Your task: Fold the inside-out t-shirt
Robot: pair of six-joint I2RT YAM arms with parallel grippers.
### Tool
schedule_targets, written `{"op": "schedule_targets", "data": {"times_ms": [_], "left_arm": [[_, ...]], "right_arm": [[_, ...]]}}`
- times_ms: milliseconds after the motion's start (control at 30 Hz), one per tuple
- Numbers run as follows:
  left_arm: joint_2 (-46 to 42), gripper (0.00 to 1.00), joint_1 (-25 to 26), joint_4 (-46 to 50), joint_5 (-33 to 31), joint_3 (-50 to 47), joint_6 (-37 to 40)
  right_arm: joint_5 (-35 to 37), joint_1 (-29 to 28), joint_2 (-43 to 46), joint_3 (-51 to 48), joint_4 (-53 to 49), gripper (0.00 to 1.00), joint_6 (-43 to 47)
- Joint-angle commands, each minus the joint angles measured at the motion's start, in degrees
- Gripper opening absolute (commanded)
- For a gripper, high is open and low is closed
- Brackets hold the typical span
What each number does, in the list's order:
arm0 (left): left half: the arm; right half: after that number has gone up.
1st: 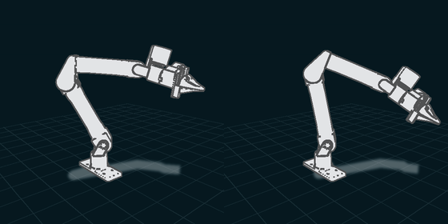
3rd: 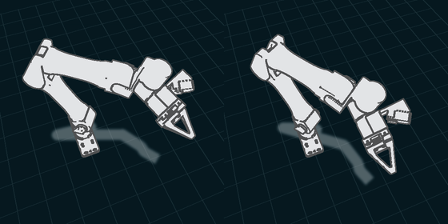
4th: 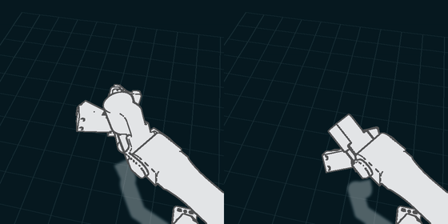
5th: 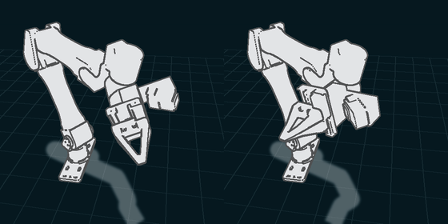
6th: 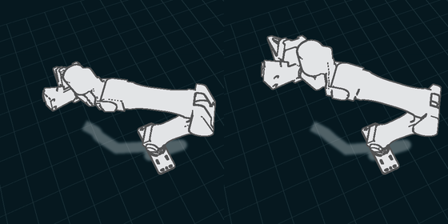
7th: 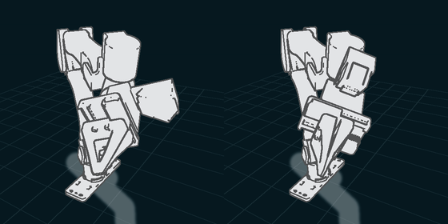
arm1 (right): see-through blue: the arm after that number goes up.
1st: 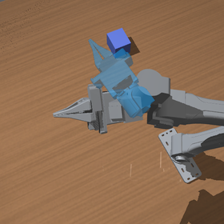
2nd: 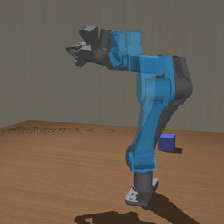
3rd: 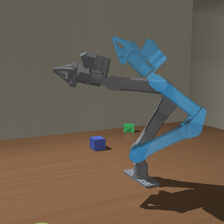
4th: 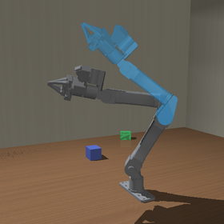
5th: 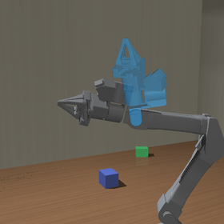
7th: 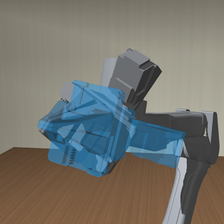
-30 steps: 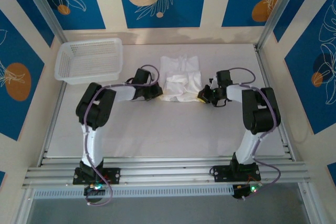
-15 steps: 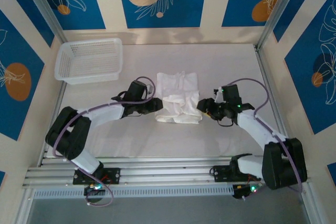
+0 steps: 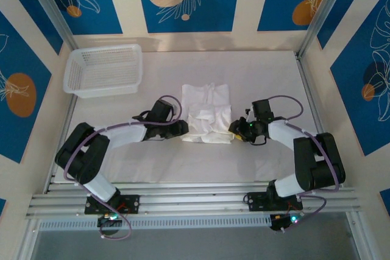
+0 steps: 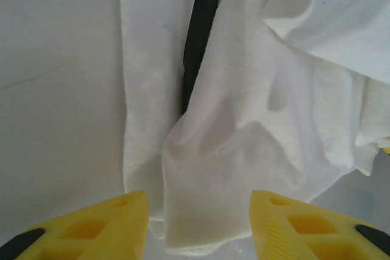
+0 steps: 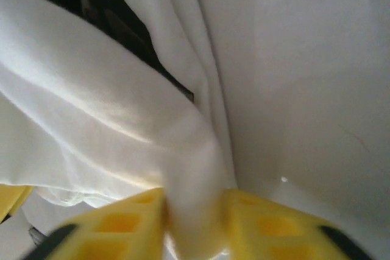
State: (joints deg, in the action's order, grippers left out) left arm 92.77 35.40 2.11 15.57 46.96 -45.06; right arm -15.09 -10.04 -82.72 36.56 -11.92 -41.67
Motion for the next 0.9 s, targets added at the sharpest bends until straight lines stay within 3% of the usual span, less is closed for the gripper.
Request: {"op": "schedule_targets", "data": {"times_ms": [0, 67, 300, 500, 867], "left_arm": [[2.4, 0.44, 0.5, -3.6, 4.8, -0.7, -1.2], [3.4, 0.41, 0.5, -4.9, 5.7, -1.0, -2.2], [3.1, 0.28, 0.5, -5.7, 5.4, -1.4, -3.2], [1.3, 0.0, 0.5, -5.3, 5.3, -1.3, -3.2], [-9.9, 0.0, 2.1, -0.4, 6.0, -5.9, -4.4]], "right_arm": [[-2.8, -0.3, 1.1, -0.6, 1.9, 0.08, -0.6], [-2.7, -0.4, 2.4, -0.4, 1.4, 0.0, -0.6], [-2.1, -0.6, 5.2, -0.1, -0.8, 0.0, -0.6], [-2.1, -1.0, 5.4, -0.4, -0.5, 0.0, -1.4], [-0.3, -5.3, 14.8, -0.7, -8.4, 0.0, -3.0]]}}
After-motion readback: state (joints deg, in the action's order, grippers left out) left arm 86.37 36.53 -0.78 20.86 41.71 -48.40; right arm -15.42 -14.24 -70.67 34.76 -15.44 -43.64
